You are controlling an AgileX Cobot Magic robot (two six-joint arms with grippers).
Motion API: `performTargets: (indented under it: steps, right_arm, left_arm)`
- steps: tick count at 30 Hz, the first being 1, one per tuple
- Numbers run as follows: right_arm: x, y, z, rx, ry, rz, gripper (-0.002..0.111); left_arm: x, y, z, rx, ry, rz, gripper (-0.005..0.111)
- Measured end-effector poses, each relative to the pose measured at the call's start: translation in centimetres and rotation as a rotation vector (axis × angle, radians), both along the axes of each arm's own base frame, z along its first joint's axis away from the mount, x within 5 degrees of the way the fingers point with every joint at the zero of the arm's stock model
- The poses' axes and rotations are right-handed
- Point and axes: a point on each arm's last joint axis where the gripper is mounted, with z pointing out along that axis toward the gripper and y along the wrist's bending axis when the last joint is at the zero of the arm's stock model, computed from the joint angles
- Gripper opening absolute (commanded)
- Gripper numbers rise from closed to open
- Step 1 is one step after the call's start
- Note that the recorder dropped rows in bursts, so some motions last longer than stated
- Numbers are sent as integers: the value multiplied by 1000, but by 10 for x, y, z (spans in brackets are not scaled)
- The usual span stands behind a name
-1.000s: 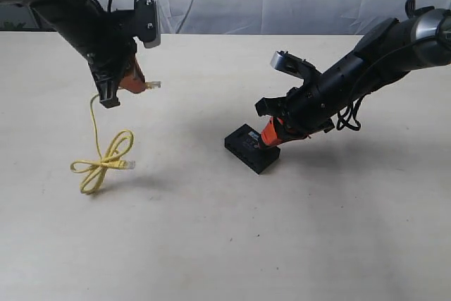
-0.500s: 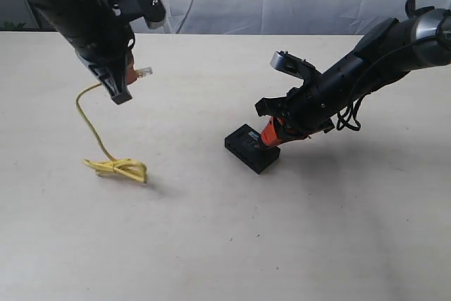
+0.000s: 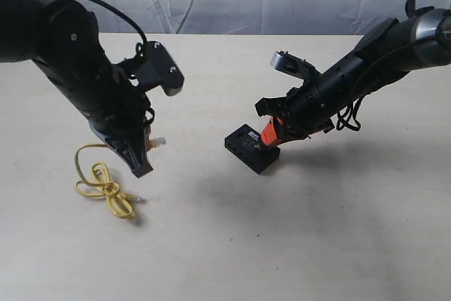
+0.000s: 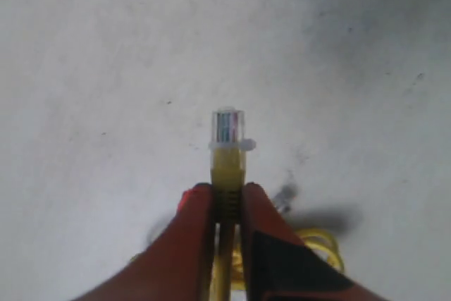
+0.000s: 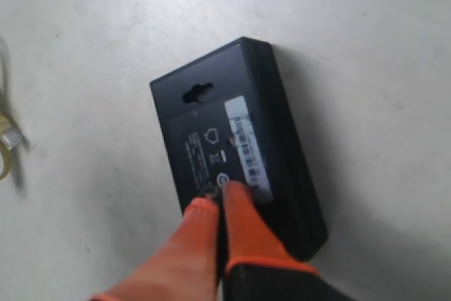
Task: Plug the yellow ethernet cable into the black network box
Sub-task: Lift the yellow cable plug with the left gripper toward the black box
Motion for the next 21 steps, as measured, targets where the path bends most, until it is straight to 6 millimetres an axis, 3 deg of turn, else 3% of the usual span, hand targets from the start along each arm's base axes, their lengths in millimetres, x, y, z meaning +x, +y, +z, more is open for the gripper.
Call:
performTargets:
  steps: [7, 13, 21]
  right_arm:
    - [-1, 2, 4, 30, 14, -9, -1]
    - [1, 1, 20, 55, -3, -47, -1]
    - [18, -44, 30, 105, 20, -258, -1]
  left_arm:
    - [0, -15, -27, -45, 99, -25, 0]
    - [11, -32, -50, -142, 132, -11, 0]
    - [30, -49, -56, -225, 110, -3, 0]
